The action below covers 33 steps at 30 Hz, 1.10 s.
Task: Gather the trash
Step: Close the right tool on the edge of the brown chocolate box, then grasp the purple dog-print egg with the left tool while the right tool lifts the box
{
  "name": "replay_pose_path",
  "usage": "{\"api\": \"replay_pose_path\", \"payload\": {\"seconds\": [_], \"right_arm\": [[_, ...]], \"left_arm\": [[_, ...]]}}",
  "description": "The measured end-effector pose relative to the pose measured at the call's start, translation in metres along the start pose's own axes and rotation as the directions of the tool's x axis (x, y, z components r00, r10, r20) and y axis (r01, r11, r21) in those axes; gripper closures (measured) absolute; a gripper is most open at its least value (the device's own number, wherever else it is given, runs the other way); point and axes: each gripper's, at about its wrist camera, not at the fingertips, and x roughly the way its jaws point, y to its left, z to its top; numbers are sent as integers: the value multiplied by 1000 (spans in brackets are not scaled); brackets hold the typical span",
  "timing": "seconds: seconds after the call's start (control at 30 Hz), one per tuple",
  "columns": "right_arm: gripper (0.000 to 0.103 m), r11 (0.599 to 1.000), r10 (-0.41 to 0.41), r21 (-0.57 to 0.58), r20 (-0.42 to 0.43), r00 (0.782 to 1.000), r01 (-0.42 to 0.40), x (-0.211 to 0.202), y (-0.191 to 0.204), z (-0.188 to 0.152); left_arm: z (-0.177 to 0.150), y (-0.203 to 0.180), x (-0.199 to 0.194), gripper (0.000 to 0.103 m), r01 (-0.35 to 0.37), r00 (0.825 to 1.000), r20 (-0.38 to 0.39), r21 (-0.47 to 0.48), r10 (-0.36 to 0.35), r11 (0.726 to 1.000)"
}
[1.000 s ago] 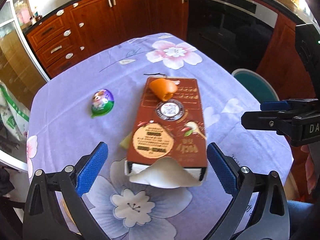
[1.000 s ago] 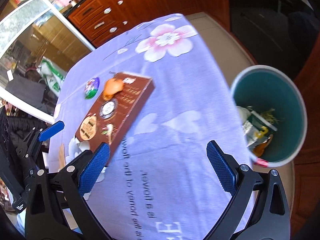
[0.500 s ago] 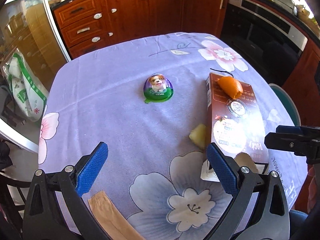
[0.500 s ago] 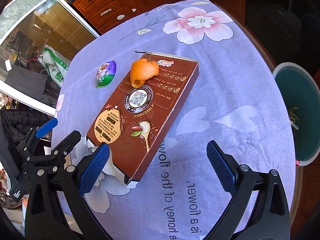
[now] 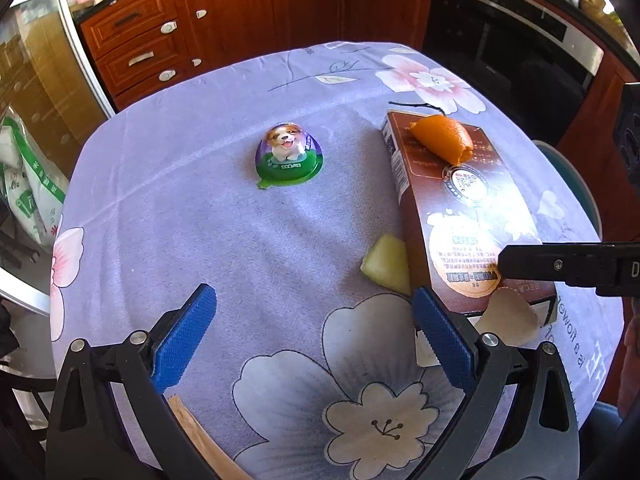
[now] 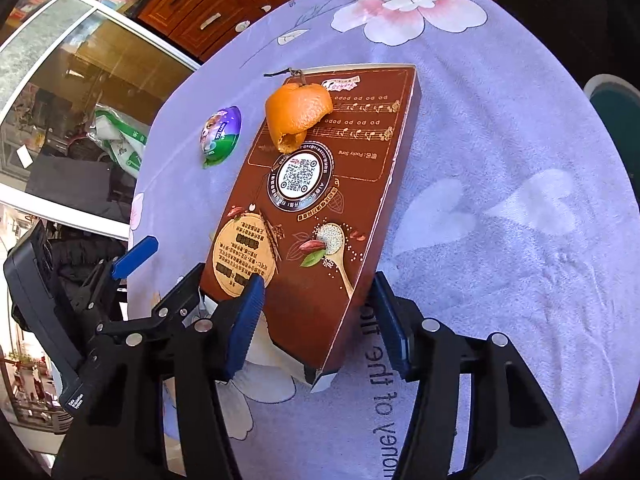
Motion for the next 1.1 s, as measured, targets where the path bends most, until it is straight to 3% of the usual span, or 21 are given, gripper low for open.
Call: {"api": "replay_pose_path", "payload": {"seconds": [0.2,0.3,0.47,0.67,0.93,1.1], "right_arm": [[49,999,22,25,24,999,-22,1,-3,5],[50,999,28,-19,64,998,-27,-12,9,2],[78,993,107,-64,55,993,-103,-26,25,7],[78,987,14,-163,42,999,-7,-9,52,6],[77,981,-47,-178,147,988,74,-9,61,18],[87,962,-118,-224,184,976,159,-19,62,23]], "left_arm": [[3,1,4,4,-2,1000,1,-11,3,1000],[5,5,5,6,0,1000,0,-24,0,1000],[5,-5,8,14,16,1000,-16,-12,-16,1000],[3,-14,5,14,70,997,-13,-4,-70,998],[7,-9,-4,14,126,992,-2,-45,-126,991],[15,9,-12,13,121,993,25,-88,-119,989]]}}
